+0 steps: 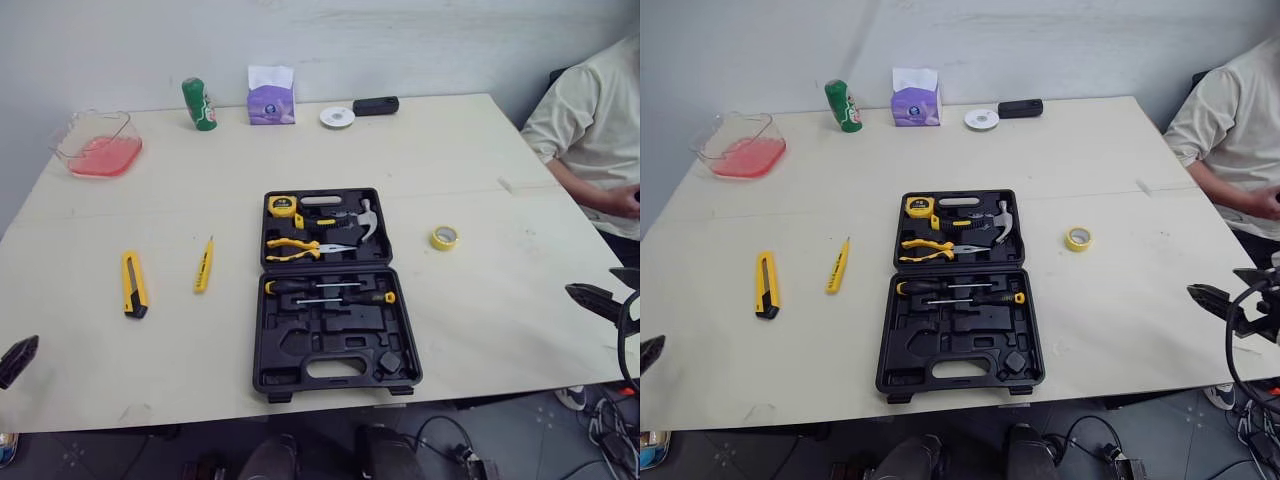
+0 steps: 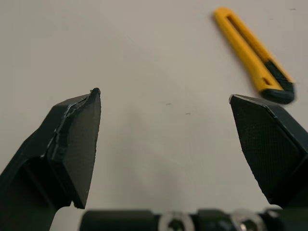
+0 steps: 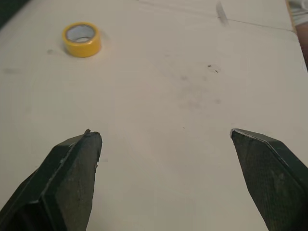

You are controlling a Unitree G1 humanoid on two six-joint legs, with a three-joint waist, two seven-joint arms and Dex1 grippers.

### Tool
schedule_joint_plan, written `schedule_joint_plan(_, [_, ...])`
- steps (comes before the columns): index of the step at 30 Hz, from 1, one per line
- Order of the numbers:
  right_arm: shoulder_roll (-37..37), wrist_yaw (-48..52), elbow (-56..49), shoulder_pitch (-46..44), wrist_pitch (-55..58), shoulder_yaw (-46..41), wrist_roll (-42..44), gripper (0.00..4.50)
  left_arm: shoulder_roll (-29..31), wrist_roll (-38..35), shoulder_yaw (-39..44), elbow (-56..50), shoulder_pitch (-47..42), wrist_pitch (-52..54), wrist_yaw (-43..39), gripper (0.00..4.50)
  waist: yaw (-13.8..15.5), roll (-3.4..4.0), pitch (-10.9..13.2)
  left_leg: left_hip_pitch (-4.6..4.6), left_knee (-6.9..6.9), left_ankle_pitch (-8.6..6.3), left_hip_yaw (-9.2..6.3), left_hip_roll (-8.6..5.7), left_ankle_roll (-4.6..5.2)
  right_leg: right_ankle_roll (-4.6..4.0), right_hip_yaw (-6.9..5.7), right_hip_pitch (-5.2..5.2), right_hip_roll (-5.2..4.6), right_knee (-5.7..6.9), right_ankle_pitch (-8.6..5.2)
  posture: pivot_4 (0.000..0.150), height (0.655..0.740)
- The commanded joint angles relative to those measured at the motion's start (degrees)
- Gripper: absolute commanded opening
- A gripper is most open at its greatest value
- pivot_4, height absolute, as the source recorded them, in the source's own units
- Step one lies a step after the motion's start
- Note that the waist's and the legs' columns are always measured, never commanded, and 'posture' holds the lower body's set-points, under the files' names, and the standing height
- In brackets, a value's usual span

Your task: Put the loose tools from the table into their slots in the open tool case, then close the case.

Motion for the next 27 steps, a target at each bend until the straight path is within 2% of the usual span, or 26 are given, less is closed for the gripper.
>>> schedule_joint_plan(1, [-1.3,-0.1,-1.4,-1.2,-1.6,-0.3,0.5,4.45,1.0,-1.0,0.8,-2.1,-0.6,0.4,0.4,4.5,-0.1,0.08,0.0,-0.01,0.0,0.01,0.0,0.0,-0.05,0.0,0.0,-0.01,0.0,0.0,0.0,0.15,0.74])
schedule_joint_plan(8, [-0.1,-2.3,-19.4,-9.2,9.5,6.7,11.7,4.45,-2.2,-8.5,-8.8,-24.5,-5.3,11.7,6.7,4.5,-0.7,0.19,0.1,-0.07,0.0,0.04,0.02,0.07,-0.22,0.02,0.05,-0.08,0.03,0.03,0.01,0.15,0.74])
schedule_joint_plan(12, [1.0,-4.4,-27.6,-16.9,15.7,13.3,20.0,4.45,-2.2,-11.0,-13.9,-31.0,-10.7,19.5,14.1,4.5,-0.6,0.19,0.1,-0.19,-0.01,0.06,-0.04,0.09,-0.31,0.02,0.0,-0.2,0.08,0.02,0.01,0.15,0.74])
schedule_joint_plan(17, [3.8,-4.1,-33.0,-29.1,17.6,26.3,24.5,4.45,-3.6,-12.7,-21.0,-34.4,-19.0,29.7,23.9,4.5,-0.8,0.07,0.2,-0.23,-0.01,0.07,-0.02,0.07,-0.33,0.03,0.0,-0.27,0.09,0.03,0.01,0.15,0.74])
schedule_joint_plan(22, [7.9,-1.9,-32.6,-37.4,15.7,35.3,24.4,4.45,-10.1,-12.1,-25.3,-33.9,-26.7,41.3,36.1,4.5,-0.5,-0.11,0.3,-0.48,0.05,0.11,0.0,0.03,-0.34,0.04,-0.03,-0.56,0.08,0.1,0.02,0.15,0.74])
schedule_joint_plan(25, [10.5,-0.7,-31.9,-40.7,14.1,39.9,22.5,4.45,-14.1,-9.2,-28.6,-33.2,-30.1,42.9,40.5,4.5,-0.4,-0.25,0.2,-0.88,0.2,0.18,0.04,0.04,-0.39,0.04,-0.17,-0.99,0.08,0.35,0.02,0.15,0.74])
schedule_joint_plan(27, [11.9,0.2,-31.0,-42.2,12.9,42.3,21.3,4.45,-14.5,-5.7,-32.7,-32.7,-31.4,41.5,41.6,4.5,-0.4,-0.26,0.2,-1.22,0.41,0.19,0.05,0.02,-0.42,0.04,-0.22,-1.38,0.08,0.39,0.02,0.15,0.74])
